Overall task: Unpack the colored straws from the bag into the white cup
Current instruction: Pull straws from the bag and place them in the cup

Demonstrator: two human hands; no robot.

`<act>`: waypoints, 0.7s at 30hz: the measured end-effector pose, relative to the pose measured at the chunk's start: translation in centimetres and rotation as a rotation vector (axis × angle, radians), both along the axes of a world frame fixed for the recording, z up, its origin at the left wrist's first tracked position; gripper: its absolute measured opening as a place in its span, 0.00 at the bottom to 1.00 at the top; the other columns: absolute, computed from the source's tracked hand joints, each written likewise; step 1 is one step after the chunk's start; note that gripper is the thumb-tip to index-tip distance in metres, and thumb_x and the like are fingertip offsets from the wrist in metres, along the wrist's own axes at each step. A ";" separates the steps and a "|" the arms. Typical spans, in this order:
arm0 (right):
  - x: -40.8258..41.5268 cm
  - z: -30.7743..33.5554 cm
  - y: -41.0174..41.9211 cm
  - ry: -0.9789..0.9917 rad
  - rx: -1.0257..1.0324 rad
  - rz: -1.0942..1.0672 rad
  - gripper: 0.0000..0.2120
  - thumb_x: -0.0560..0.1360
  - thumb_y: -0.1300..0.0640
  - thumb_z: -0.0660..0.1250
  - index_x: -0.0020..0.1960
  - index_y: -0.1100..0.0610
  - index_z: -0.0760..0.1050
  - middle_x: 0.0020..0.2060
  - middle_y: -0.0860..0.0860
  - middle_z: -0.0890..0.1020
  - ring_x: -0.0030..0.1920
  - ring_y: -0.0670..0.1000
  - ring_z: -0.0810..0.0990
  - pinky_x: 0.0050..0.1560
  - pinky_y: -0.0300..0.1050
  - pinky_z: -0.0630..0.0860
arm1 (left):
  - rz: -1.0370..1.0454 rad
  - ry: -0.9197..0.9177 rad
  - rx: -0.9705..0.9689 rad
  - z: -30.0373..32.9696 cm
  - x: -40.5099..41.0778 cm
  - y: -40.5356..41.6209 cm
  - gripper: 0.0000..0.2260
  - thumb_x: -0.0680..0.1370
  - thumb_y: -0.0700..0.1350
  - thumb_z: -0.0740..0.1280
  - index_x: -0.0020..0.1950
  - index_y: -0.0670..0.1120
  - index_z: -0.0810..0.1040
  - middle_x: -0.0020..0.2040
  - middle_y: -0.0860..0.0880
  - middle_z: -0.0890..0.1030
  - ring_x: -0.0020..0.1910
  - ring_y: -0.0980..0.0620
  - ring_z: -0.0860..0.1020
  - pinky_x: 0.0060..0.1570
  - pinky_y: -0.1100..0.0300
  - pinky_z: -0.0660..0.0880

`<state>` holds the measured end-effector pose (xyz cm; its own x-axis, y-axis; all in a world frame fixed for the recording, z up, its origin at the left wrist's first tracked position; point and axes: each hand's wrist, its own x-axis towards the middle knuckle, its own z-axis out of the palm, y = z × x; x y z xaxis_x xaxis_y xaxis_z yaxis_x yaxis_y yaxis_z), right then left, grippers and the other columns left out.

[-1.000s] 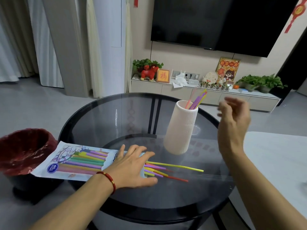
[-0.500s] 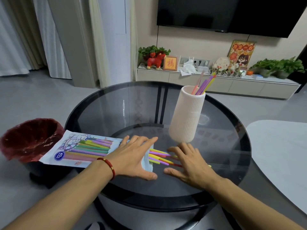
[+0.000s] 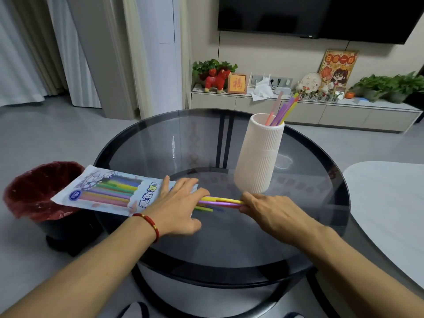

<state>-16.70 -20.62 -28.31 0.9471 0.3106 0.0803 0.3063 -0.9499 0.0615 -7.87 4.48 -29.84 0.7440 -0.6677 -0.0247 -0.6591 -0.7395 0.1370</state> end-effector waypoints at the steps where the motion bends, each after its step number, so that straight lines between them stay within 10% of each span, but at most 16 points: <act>1: -0.1 0.3 -0.3 -0.003 -0.003 0.002 0.16 0.86 0.39 0.49 0.56 0.49 0.66 0.46 0.49 0.80 0.38 0.57 0.79 0.37 0.55 0.76 | -0.006 -0.001 -0.029 0.0 0.0 -0.1 0.30 0.69 0.58 0.63 0.72 0.60 0.65 0.77 0.50 0.59 0.79 0.51 0.53 0.75 0.33 0.43; 8: -1.4 2.9 -1.6 -0.043 -0.001 -0.013 0.18 0.82 0.35 0.53 0.57 0.46 0.75 0.44 0.44 0.79 0.39 0.51 0.80 0.39 0.51 0.80 | -0.064 -0.069 -0.064 -0.2 -0.9 -1.6 0.12 0.82 0.60 0.56 0.56 0.54 0.68 0.60 0.55 0.70 0.67 0.54 0.66 0.75 0.36 0.51; 13: -3.3 5.6 -0.5 -0.213 -0.171 -0.105 0.22 0.80 0.35 0.62 0.66 0.46 0.77 0.60 0.46 0.82 0.59 0.53 0.80 0.57 0.50 0.78 | -0.062 -0.111 -0.060 -0.1 -1.2 -2.6 0.08 0.84 0.55 0.53 0.49 0.53 0.62 0.48 0.55 0.68 0.56 0.51 0.70 0.76 0.41 0.52; 16: -5.0 6.1 0.9 -0.519 0.252 0.065 0.15 0.78 0.43 0.67 0.41 0.52 0.80 0.38 0.48 0.83 0.39 0.49 0.79 0.39 0.44 0.75 | -0.017 -0.144 -0.097 0.1 -0.8 -2.8 0.09 0.84 0.55 0.52 0.49 0.51 0.63 0.46 0.54 0.69 0.51 0.49 0.70 0.74 0.46 0.57; 21: -4.3 2.6 4.8 0.191 0.898 -0.388 0.29 0.77 0.29 0.60 0.40 0.55 0.78 0.30 0.52 0.82 0.23 0.48 0.75 0.27 0.44 0.73 | -0.026 -0.236 -0.271 0.7 -1.3 -3.6 0.09 0.84 0.54 0.54 0.47 0.51 0.63 0.41 0.53 0.70 0.42 0.49 0.66 0.45 0.55 0.59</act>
